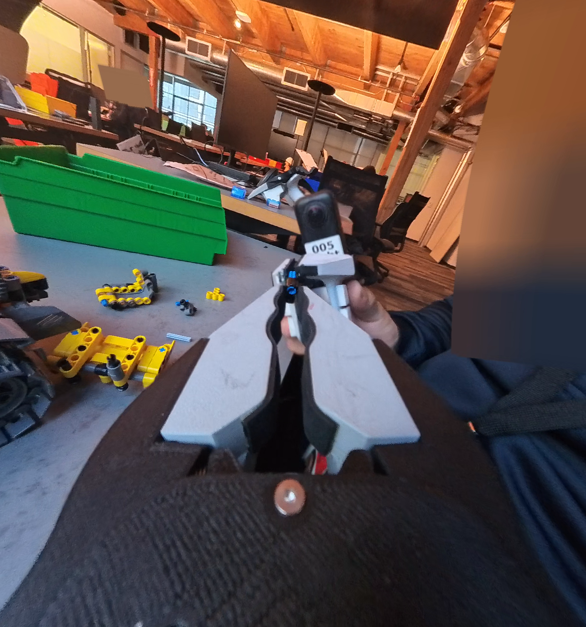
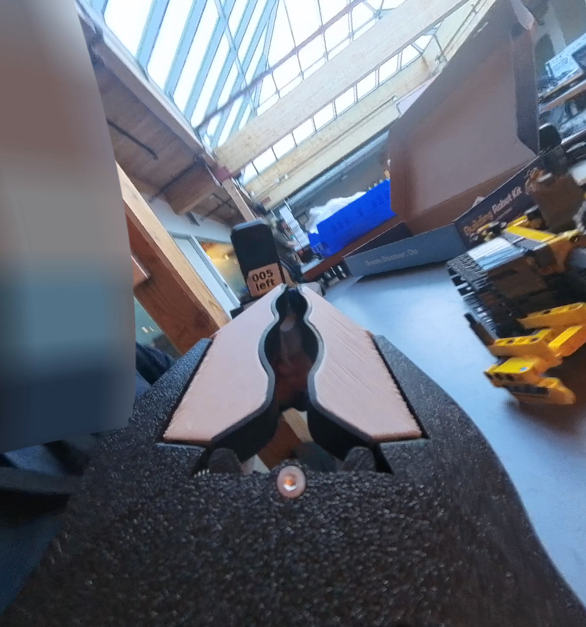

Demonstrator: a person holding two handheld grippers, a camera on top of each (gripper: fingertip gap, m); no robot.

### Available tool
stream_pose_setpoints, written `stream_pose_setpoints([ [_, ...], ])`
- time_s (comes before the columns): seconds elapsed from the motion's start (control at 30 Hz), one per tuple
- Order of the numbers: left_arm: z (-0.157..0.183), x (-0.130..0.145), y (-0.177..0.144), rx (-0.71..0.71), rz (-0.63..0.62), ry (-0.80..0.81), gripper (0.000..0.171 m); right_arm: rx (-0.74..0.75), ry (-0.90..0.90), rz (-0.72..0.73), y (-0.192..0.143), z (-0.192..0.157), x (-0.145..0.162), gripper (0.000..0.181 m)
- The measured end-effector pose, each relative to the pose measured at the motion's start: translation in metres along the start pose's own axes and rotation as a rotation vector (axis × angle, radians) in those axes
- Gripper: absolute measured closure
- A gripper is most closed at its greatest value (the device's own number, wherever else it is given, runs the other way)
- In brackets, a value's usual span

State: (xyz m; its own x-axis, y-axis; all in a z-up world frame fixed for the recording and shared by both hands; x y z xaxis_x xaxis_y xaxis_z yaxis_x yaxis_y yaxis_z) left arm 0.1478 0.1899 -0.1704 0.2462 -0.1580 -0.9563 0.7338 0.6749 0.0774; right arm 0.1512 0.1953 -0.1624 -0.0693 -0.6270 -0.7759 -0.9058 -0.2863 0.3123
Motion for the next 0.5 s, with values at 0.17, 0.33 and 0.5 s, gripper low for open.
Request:
stream_pose_setpoints([
  [0.17, -0.011, 0.023, 0.000, -0.048, -0.190, 0.040, 0.167, 0.113, -0.456, -0.395, -0.014, 0.006, -0.004, 0.169],
  [0.33, -0.020, 0.041, 0.003, -0.121, -0.329, 0.112, 0.167, 0.271, -0.862, -0.820, -0.027, 0.028, 0.016, 0.169],
  [0.5, -0.025, 0.059, 0.004, -0.151, -0.409, 0.057, 0.167, 0.290, -1.119, -0.969, -0.030, 0.042, 0.037, 0.181],
])
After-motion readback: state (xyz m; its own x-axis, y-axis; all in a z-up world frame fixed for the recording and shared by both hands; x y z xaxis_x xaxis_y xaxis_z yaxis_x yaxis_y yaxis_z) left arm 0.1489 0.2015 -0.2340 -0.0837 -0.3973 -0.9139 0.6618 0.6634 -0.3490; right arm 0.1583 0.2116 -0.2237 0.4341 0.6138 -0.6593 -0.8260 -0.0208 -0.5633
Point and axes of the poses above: each gripper's, where its closed fingertips meet, y out along the fingers, x out of its underside, z = x × y across the jaws, the point moved 1 cm from there along -y, back along the fingers
